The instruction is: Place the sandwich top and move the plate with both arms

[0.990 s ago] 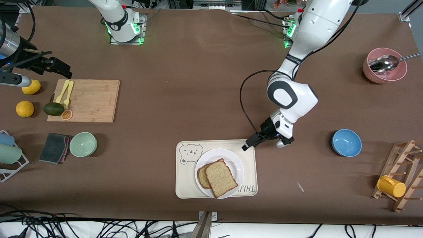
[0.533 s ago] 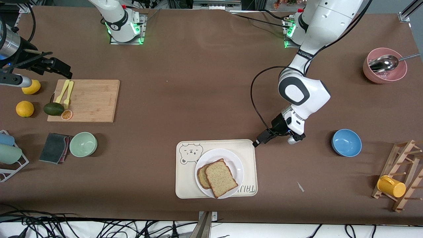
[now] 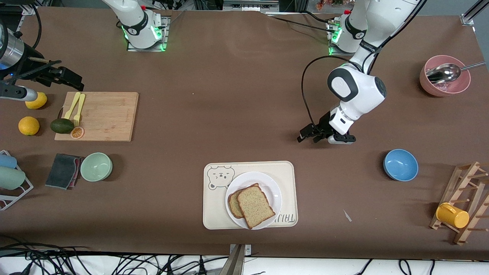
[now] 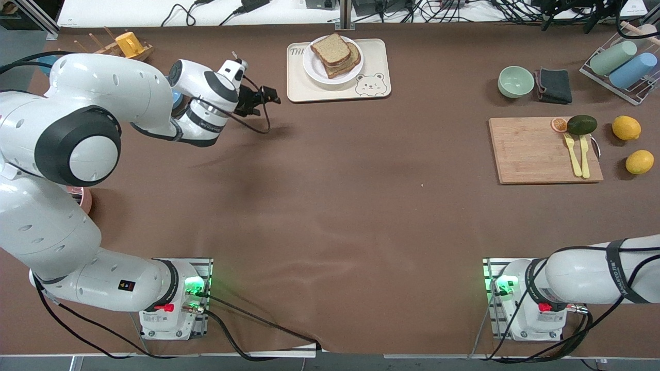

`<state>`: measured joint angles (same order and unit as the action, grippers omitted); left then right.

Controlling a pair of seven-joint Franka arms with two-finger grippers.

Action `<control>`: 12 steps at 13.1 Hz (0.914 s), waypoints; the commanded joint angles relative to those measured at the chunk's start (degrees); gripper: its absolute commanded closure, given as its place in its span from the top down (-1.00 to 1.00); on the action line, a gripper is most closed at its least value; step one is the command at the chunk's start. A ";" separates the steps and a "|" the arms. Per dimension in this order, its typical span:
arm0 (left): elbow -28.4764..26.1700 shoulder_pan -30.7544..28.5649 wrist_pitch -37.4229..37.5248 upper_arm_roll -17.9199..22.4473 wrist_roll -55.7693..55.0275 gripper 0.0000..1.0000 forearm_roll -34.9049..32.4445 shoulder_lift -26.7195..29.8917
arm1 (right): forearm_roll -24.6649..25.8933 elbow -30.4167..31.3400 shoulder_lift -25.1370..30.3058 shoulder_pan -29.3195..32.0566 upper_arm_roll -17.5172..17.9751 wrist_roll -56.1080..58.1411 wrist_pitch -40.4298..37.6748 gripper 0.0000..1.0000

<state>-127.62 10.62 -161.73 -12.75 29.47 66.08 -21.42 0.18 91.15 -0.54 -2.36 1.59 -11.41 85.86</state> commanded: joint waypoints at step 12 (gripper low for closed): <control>9.38 -18.62 40.59 2.72 -22.17 1.00 -57.80 10.43 | 1.23 0.17 1.16 0.34 -0.18 -1.87 4.13 1.00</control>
<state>-122.95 -7.79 -127.21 -11.52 10.31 11.69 -11.56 0.82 90.98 -0.23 -2.29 1.40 -14.82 88.74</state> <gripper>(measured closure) 0.000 0.000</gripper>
